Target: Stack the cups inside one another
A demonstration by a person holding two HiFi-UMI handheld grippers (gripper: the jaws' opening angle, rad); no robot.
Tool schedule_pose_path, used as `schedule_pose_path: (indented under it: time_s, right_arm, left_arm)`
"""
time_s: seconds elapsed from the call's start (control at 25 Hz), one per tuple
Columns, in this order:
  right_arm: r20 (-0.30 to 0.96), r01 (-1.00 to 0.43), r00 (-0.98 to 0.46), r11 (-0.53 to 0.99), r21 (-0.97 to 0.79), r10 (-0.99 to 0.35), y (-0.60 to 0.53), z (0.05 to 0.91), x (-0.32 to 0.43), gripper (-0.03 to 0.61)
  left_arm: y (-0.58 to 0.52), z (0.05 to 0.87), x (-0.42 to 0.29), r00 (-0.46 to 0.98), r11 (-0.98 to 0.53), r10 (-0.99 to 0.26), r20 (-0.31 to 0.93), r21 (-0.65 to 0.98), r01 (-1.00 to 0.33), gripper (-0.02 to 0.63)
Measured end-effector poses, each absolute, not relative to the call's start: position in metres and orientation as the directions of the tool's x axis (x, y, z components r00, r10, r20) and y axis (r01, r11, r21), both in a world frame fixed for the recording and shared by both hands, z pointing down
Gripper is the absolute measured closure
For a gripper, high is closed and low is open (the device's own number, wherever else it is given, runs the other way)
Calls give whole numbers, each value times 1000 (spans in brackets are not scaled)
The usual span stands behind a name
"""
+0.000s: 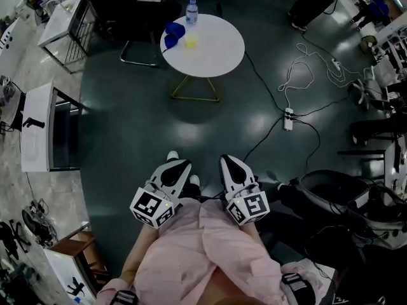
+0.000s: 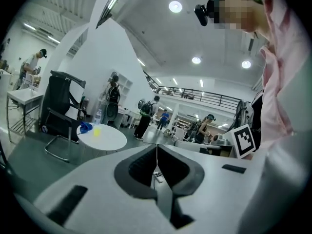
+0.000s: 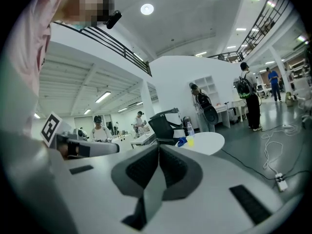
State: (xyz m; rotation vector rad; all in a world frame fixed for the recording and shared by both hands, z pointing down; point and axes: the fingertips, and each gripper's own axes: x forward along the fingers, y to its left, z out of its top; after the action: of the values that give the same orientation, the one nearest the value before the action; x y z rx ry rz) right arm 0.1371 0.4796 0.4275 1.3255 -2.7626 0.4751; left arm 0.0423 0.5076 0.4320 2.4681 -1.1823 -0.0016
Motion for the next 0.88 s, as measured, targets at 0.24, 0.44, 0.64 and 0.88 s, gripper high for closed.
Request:
schedule_pose_path:
  time_s: [0.24, 0.44, 0.64, 0.88]
  right_arm:
    - [167, -782, -619, 582, -225, -767, 440, 420, 109, 548]
    - [158, -808, -580, 540, -235, -799, 403, 408, 85, 548]
    - [156, -828, -550, 511, -231, -821, 380, 402, 62, 548]
    - [170, -843, -519, 469, -264, -837, 365, 413, 48, 548]
  left_arm:
    - [460, 426, 19, 669, -589, -727, 152, 362, -722, 594]
    - [414, 408, -12, 684, -612, -717, 135, 348, -710, 595]
    - [384, 401, -39, 701, -631, -702, 127, 347, -694, 595]
    - [370, 409, -63, 697, -618, -704, 135, 368, -695, 594]
